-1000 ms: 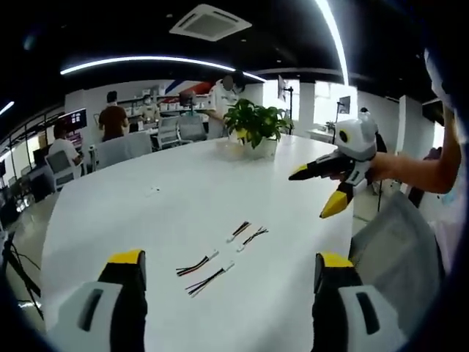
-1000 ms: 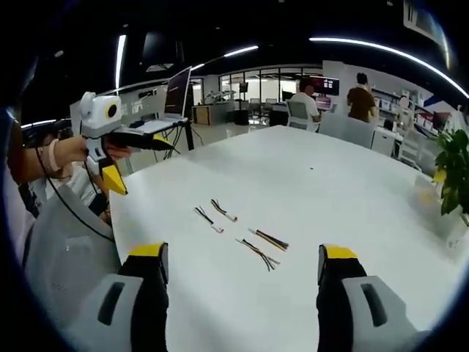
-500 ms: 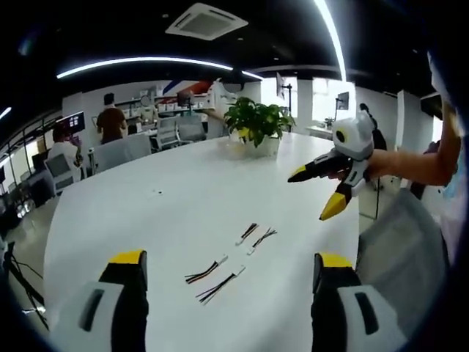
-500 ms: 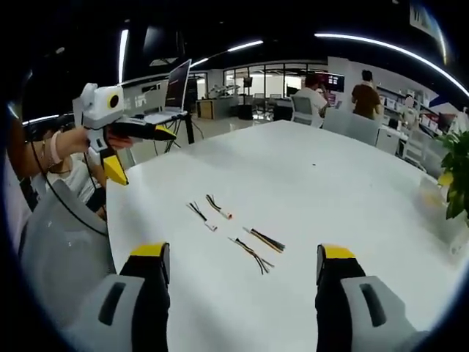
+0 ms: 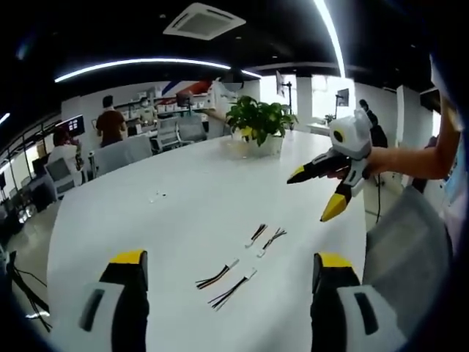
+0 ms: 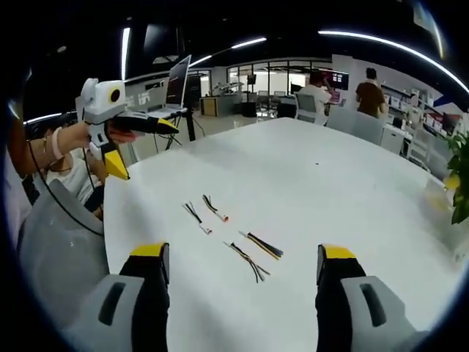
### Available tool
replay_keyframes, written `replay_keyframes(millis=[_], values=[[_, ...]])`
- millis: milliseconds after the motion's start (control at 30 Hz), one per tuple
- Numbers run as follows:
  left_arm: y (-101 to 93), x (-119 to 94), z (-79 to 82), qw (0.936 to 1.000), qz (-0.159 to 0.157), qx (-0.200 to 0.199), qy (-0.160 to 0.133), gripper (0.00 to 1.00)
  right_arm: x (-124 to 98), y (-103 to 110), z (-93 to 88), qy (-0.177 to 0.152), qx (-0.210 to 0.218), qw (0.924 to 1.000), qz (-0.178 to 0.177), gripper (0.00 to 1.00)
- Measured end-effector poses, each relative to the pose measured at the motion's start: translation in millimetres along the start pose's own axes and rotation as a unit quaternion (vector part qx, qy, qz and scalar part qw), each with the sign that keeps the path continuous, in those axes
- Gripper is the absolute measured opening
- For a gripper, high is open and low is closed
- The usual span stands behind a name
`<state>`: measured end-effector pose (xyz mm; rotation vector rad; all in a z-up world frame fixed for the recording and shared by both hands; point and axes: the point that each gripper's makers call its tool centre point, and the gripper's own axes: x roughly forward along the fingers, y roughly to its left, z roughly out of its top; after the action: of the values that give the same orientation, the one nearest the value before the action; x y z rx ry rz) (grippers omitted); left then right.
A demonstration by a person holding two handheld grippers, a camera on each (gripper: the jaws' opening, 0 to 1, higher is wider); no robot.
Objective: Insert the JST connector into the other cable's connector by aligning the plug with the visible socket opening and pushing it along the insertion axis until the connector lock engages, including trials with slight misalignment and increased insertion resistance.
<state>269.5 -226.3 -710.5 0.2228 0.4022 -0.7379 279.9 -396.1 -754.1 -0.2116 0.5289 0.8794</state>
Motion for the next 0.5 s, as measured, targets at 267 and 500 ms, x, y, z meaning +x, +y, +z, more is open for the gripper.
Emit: replay_keyframes(millis=[267,500], values=[[0.7,11.8,-6.5,0.9996,-0.005,0.02,0.019,0.92,9.0,-3.9,2.4,-0.005,0.0,1.0,0.008,0.78],[6.3,19.8,-6.1,0.9996,-0.001,0.026,0.014,0.9,16.9,-11.0,5.8,-0.013,0.005,0.9999,0.01,0.77]])
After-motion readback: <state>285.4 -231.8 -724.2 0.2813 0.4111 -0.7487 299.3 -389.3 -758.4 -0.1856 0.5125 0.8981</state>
